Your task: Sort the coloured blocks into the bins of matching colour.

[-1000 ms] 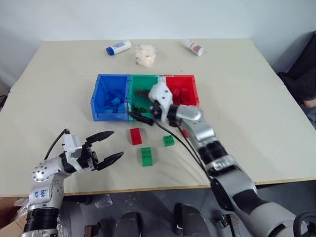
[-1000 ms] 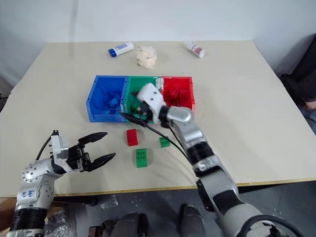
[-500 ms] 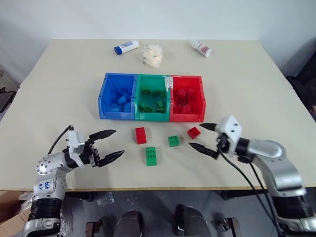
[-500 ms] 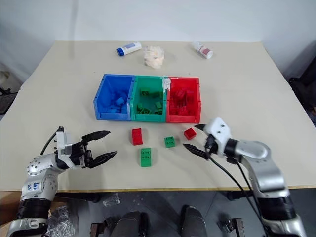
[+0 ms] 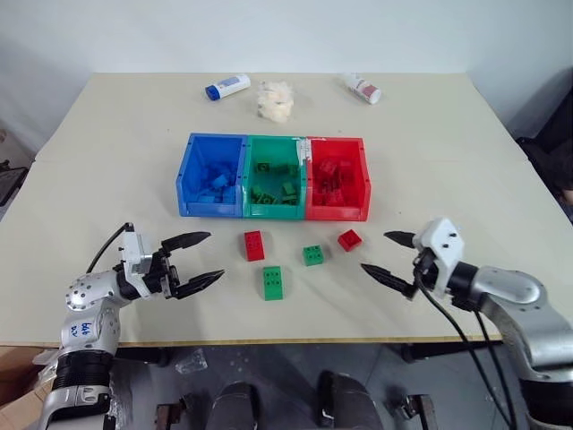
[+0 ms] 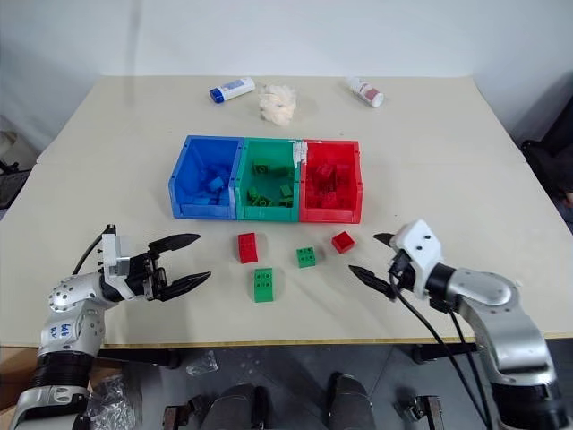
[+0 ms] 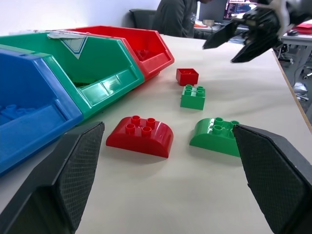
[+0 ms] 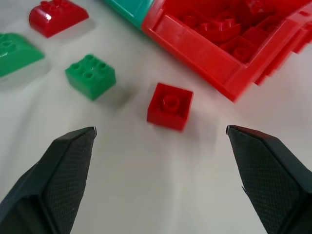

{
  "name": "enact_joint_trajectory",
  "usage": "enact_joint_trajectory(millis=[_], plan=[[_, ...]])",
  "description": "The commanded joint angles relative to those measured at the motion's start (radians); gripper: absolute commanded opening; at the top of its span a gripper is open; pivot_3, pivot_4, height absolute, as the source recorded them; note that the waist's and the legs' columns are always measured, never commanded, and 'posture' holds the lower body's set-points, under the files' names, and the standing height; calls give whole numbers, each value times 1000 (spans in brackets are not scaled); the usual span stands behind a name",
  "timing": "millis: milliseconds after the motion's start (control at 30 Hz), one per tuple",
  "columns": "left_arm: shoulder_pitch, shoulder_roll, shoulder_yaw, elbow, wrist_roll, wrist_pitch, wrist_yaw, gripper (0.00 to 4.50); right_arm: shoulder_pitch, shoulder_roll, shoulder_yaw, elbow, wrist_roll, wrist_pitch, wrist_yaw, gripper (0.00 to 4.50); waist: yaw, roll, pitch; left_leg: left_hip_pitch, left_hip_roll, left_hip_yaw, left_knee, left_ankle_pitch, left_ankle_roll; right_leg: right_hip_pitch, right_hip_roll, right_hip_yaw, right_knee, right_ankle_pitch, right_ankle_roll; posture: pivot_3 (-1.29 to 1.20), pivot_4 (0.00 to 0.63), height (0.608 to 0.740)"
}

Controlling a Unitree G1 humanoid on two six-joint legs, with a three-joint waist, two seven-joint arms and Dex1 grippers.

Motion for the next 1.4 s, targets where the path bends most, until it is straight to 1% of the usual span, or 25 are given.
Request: enact_joint_trajectory(millis=[33, 133, 267, 300, 367, 400, 467, 600, 733, 867, 1000, 1133, 1200, 1233, 1300, 1400], plan=[[-1, -3, 0, -38, -2, -6, 7, 4500, -79, 57, 68, 114, -61, -56, -57, 4474, -1, 0, 0, 0, 0, 0, 0, 0, 0, 0, 0, 0, 0, 0, 0, 0, 150, 740], [16, -3, 3, -64, -7, -2, 15, 4500, -169, 126, 119, 253, -118, -87, -115, 4474, -2, 0, 0, 0, 0, 0, 0, 0, 0, 0, 0, 0, 1, 0, 0, 0, 150, 740], [32, -5, 4, -83, -8, 1, 25, 4500, -216, 179, 124, 334, -131, -122, -147, 4474, -4, 0, 0, 0, 0, 0, 0, 0, 0, 0, 0, 0, 1, 0, 0, 0, 150, 740], [38, -5, 5, -90, -9, 3, 28, 4500, -216, 193, 122, 332, -125, -124, -154, 4300, -7, 0, 0, 0, 0, 0, 0, 0, 0, 0, 0, 0, 1, 0, 0, 0, 150, 740], [46, -6, 6, -97, -11, 5, 32, 4500, -207, 208, 123, 314, -116, -126, -157, 3883, -11, 0, 0, 0, 0, 0, 0, 0, 0, 0, 0, 0, 1, 0, 0, 0, 150, 740], [50, -6, 6, -100, -11, 5, 34, 4500, -199, 210, 123, 300, -113, -124, -157, 3573, -14, 0, 0, 0, 0, 0, 0, 0, 0, 0, 0, 0, 1, 0, 0, 0, 150, 740], [53, -7, 5, -102, -12, 6, 35, 4500, -182, 210, 121, 273, -112, -121, -159, 2807, -14, 0, 0, 0, 0, 0, 0, 0, 0, 0, 0, 0, 1, 0, 0, 0, 150, 740], [49, -11, 0, -101, -9, 9, 38, 4500, -139, 200, 105, 194, -97, -93, -164, 1471, -18, 0, 0, 0, 0, 0, 0, 0, 0, 0, 0, 0, 1, 0, 0, 0, 150, 740], [31, -15, -5, -85, -6, 10, 33, 4500, -85, 164, 73, 45, -47, -29, -140, 1502, -19, 0, 0, 0, 0, -1, -1, 0, 0, 0, 0, 0, 1, 0, 0, 0, 150, 740], [11, -20, -11, -64, -1, 6, 25, 4500, -111, 154, 67, -18, -14, 1, -139, 1502, -21, 0, 0, 0, 0, -1, -1, 0, 0, 0, 0, 0, 1, 0, 0, 0, 150, 740], [-6, -33, -20, -61, 0, 3, 23, 4500, -274, 191, 74, 83, -40, -49, -180, 1502, -25, 0, 0, 0, 1, 0, -1, 0, 0, 0, 0, 0, 1, 0, 0, 0, 150, 740], [-3, -36, -27, -71, -3, 4, 15, 4500, -480, 247, 62, 345, -95, -161, -254, 1502, -25, 0, 0, 0, 1, 0, -1, 0, -1, -1, 1, 0, 2, 0, 0, 0, 150, 740], [-3, -37, -28, -73, -3, 4, 16, 4500, -549, 262, 60, 457, -118, -205, -279, 2236, -24, 0, 0, 0, 1, 1, -1, 0, -1, -1, 1, 0, 2, 0, 0, 0, 150, 740], [-3, -38, -28, -76, -3, 3, 17, 4500, -576, 267, 64, 507, -128, -235, -281, 2505, -21, 0, 0, 0, 1, 0, -1, 0, -1, -1, 1, 0, 2, 0, 0, 0, 150, 740], [-2, -38, -26, -84, -5, 2, 19, 4500, -622, 276, 75, 595, -149, -292, -278, 3198, -22, 0, 0, -1, 0, 0, -1, 0, -1, -1, 0, 0, 1, 0, 0, 0, 150, 740], [6, -35, -21, -96, -9, 1, 20, 4500, -617, 275, 81, 603, -150, -321, -254, 4283, -25, 0, 0, -1, 0, 1, -1, 0, -1, -1, 0, 0, 1, 0, 0, 0, 150, 740]])
